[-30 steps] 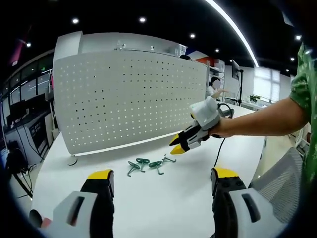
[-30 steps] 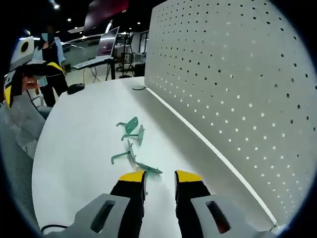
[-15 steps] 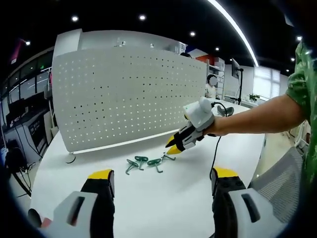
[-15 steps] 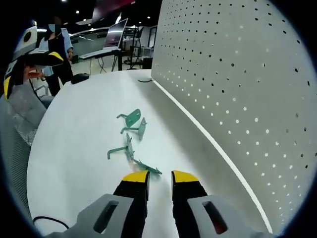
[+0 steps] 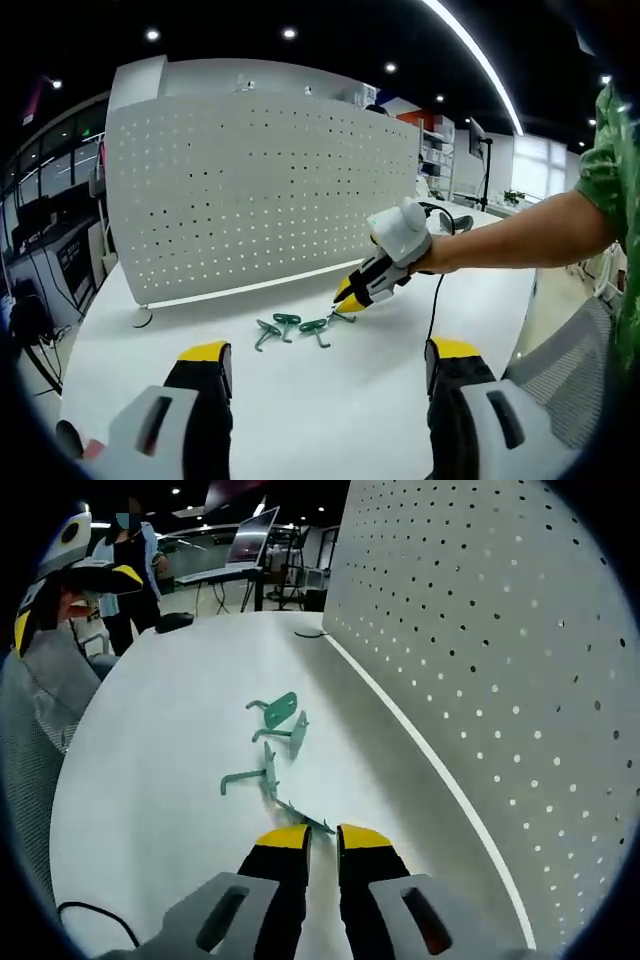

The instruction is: Insert the hook assembly into the mounting plate slot until the hook locks in place.

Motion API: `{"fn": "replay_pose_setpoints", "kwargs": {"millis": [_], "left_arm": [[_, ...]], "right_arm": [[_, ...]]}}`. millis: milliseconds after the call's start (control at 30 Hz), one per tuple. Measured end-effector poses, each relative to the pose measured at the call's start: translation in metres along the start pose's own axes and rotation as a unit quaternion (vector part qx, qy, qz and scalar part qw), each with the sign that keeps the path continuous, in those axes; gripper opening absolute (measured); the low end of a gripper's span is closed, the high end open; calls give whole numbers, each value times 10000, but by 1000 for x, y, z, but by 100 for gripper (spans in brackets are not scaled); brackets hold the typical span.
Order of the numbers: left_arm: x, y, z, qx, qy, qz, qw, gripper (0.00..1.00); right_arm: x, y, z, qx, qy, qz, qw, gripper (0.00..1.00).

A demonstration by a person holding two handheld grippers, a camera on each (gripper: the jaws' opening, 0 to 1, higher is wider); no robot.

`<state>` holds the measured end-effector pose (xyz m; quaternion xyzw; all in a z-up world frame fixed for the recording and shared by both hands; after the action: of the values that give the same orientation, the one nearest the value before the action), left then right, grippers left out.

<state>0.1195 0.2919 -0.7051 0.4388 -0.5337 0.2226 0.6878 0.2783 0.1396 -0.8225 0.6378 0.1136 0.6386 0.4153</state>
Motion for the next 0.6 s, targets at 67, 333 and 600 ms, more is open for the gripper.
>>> {"fn": "replay_pose_setpoints", "kwargs": {"millis": [67,333,600], "left_arm": [[-1,0,1,-6,6,-7,10000,81],[-3,0,1,-19,39,-11,10000,81],[-3,-2,1,-34,50,-22,10000,81]], "right_arm": [[-1,1,-3,43,3,16,10000,7],[-1,3,-12,206,4,-25,9998,5],[2,2,-10,199,307,-71,9993,5]]}}
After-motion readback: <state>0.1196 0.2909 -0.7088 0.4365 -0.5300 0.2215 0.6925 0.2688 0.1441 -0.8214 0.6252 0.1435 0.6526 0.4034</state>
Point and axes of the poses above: the point that each gripper's makers call its tool centre point, and the gripper's own axes: y roughly backward along the fingers, z roughly to its right, x roughly out of its top, the point moved 3 cm from there along y, roughly backward along the fingers, and after that the axes turned 1 degree about -y, right-handed, at the moved point
